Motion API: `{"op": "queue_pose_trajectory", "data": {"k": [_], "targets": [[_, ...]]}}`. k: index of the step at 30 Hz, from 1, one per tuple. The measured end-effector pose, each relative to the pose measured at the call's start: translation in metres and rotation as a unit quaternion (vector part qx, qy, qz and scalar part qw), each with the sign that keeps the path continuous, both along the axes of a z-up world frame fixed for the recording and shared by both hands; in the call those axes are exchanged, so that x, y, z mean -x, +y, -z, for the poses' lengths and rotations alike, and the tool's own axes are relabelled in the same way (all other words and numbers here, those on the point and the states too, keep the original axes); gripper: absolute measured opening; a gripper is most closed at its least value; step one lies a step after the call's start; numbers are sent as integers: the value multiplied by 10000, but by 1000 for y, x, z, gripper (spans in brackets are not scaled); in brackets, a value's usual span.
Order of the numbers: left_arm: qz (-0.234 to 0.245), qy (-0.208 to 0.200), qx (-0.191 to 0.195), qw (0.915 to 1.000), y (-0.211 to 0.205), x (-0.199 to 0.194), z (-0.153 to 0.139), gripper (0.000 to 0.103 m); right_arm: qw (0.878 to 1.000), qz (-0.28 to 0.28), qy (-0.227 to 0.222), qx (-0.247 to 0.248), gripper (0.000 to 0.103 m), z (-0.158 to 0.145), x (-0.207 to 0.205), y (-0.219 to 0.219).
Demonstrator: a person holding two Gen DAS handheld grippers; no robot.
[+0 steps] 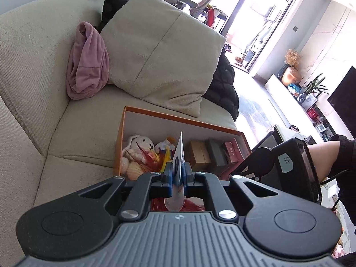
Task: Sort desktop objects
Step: 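Carry the Vaseline tube and pink toy up over the shoebox with both grippers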
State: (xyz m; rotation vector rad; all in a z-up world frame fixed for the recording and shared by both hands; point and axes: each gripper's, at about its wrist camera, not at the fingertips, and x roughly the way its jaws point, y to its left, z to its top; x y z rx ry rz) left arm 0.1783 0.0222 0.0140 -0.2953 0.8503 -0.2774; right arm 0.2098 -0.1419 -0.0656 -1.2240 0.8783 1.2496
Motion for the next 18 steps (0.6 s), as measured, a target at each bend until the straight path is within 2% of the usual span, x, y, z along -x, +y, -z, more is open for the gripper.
{"op": "queue_pose_trajectory", "data": {"k": [6, 11, 13, 18], "targets": [[67, 30, -25, 10000, -5, -3, 2, 9, 9980, 489, 381, -141, 6, 3, -10, -7], [133, 57, -20, 9999, -11, -7, 1, 9, 9961, 620, 622, -88, 7, 2, -11, -10], [168, 66, -32, 9998, -15, -8, 0, 9, 9941, 650, 867, -82, 9, -1, -10, -12], [347, 49, -98, 9993, -30, -11, -5, 9, 9933, 870, 695, -320, 11, -18, -7, -20]]}}
